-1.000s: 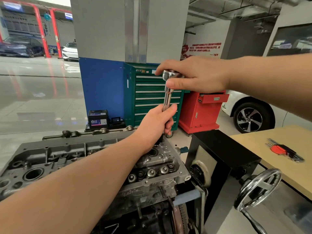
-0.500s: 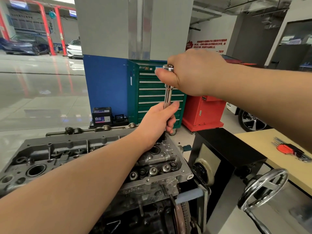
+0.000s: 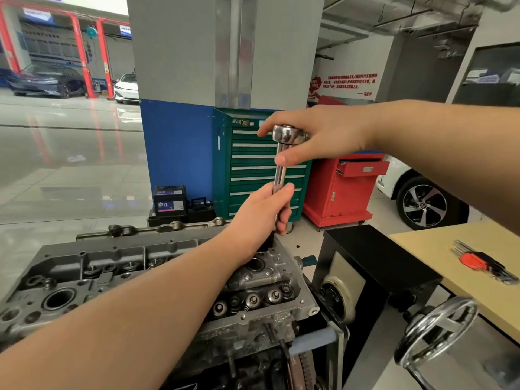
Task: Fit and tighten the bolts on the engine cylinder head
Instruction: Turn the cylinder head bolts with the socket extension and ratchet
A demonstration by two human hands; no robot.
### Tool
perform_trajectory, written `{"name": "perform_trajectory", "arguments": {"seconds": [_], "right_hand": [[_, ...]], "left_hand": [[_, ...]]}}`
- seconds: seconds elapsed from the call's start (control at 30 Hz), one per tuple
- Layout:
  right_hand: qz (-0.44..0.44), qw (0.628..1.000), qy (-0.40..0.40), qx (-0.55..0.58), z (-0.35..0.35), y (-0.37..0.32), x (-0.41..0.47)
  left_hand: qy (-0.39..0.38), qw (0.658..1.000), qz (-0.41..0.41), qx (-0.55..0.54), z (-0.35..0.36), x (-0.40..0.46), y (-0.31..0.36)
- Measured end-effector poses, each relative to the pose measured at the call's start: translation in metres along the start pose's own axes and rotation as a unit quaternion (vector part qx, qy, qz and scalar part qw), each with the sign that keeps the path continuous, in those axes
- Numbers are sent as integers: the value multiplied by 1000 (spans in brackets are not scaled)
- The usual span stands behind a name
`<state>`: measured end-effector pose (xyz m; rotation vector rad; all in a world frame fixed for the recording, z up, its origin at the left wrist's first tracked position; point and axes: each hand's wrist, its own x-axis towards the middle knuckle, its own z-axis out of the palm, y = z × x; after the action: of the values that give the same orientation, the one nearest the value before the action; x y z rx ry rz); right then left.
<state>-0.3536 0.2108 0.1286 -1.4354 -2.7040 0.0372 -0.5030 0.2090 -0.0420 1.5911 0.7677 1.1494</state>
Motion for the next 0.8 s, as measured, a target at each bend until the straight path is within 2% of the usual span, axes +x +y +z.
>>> {"name": "perform_trajectory", "arguments": {"seconds": [0.13, 0.27, 0.43, 0.67, 0.8], "right_hand": [[6, 999, -40, 18, -12, 5, 4], [47, 976, -94, 190, -26, 4, 3], [64, 991, -77, 91, -19, -6, 15], [33, 981, -81, 173, -25, -2, 10], [40, 977, -50, 201, -20, 2, 5]], "left_hand": [[-10, 1000, 1, 8, 1, -1, 0], [-19, 1000, 1, 18, 0, -1, -1], [-13, 1000, 4, 25, 0, -2, 0], [-19, 999, 6, 25, -1, -2, 0], [-22, 999, 11, 31, -1, 0, -2]]}}
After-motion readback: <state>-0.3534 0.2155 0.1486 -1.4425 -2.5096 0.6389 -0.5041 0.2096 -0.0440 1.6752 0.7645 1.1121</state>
